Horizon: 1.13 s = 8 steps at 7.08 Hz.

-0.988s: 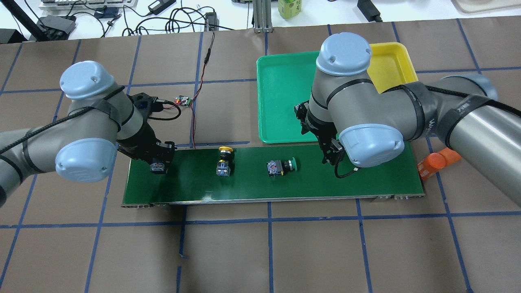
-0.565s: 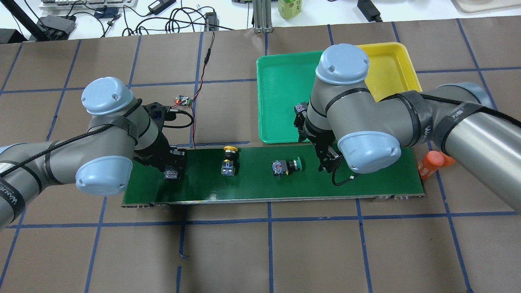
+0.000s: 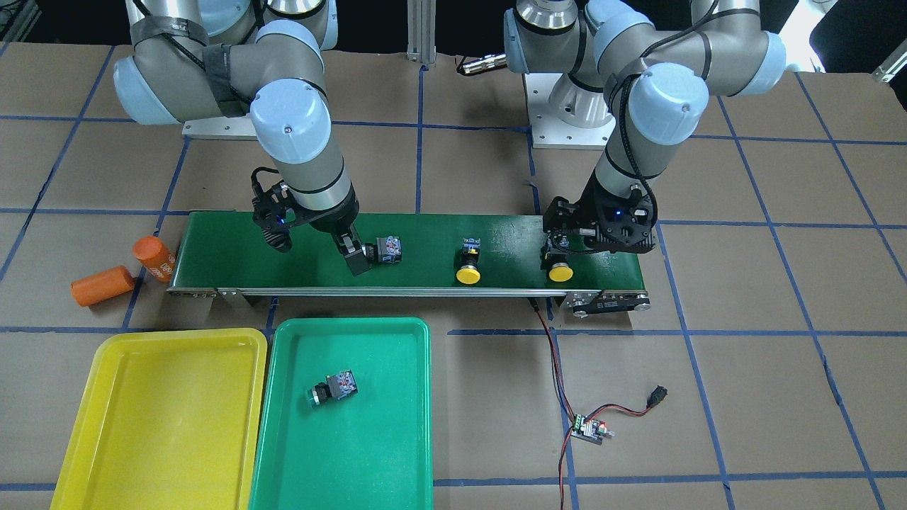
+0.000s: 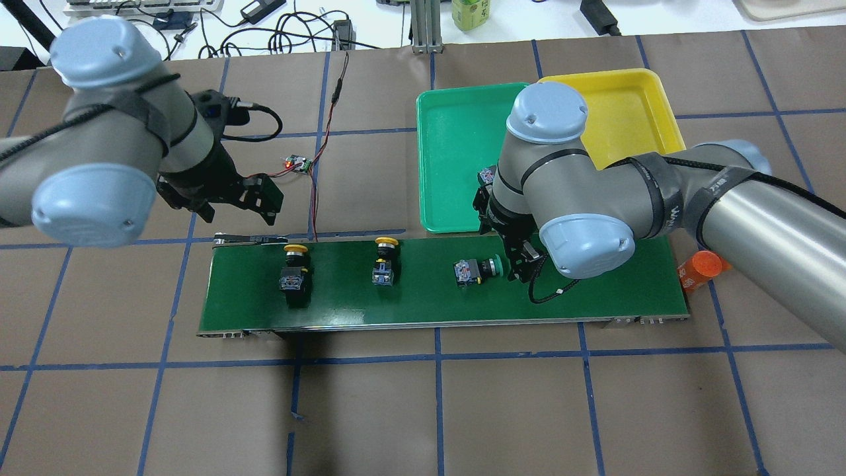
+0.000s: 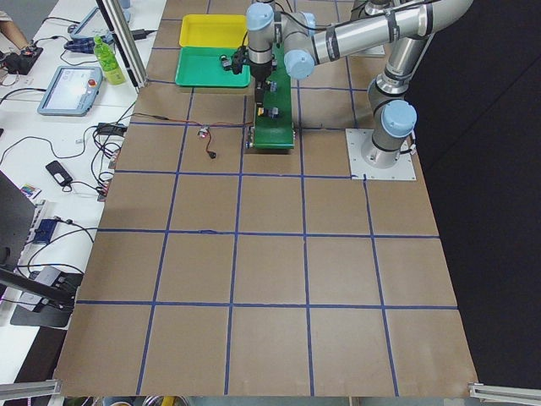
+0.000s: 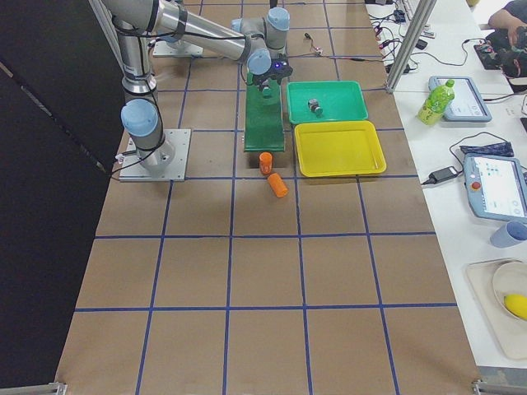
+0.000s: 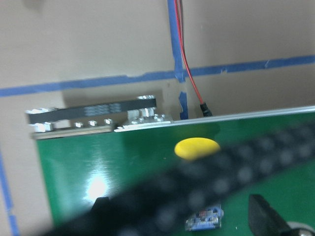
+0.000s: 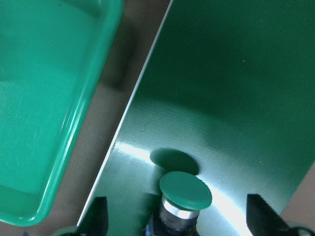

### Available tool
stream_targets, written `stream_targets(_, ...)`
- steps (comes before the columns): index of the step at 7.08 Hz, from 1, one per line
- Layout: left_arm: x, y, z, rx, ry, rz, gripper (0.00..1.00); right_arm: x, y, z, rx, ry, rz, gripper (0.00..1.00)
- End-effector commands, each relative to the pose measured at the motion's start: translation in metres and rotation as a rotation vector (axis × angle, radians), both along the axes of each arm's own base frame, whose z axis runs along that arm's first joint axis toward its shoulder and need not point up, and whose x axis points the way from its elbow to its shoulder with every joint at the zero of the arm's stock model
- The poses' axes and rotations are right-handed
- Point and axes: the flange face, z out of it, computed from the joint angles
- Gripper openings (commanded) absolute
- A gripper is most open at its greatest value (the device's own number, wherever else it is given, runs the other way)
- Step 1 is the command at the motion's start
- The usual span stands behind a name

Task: Sort buttons by color to trays
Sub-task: 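Grasp green button with right while left places yellow button on belt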

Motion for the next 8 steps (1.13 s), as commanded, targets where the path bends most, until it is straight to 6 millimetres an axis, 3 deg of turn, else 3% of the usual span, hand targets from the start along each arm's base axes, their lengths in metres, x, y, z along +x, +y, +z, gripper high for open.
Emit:
stream_targets(1,-0.002,-0.01,0.077,0.003,-0.008,0.011,1.0,0.001,-0.002,-0.012,0.02,0.003,-0.003,1.0)
stream_targets(2,-0.002,-0.005,0.085,-0.011,-0.011,0.013,1.0,0.001,-0.003,-0.016,0.029,0.006,-0.005,1.0)
stream_targets(3,-0.007,0.016,0.098,-0.025,0.004,0.011,1.0,0.001,-0.003,-0.017,0.034,0.009,-0.026,1.0)
stream_targets(4,-0.012,0.026,0.084,-0.025,0.077,0.03,1.0,0.001,-0.003,-0.017,0.034,0.008,-0.022,0.45)
stream_targets(5,-0.009,0.043,0.074,0.016,0.038,0.016,1.0,0.001,-0.003,-0.017,0.031,0.007,-0.009,0.03)
stream_targets(6,-0.002,0.045,0.089,0.02,0.009,0.038,1.0,0.004,-0.003,-0.018,0.039,-0.029,0.006,0.0)
stream_targets(8,0.006,0.025,0.096,-0.016,-0.071,0.068,1.0,0.001,-0.008,-0.005,0.019,-0.037,0.037,0.0)
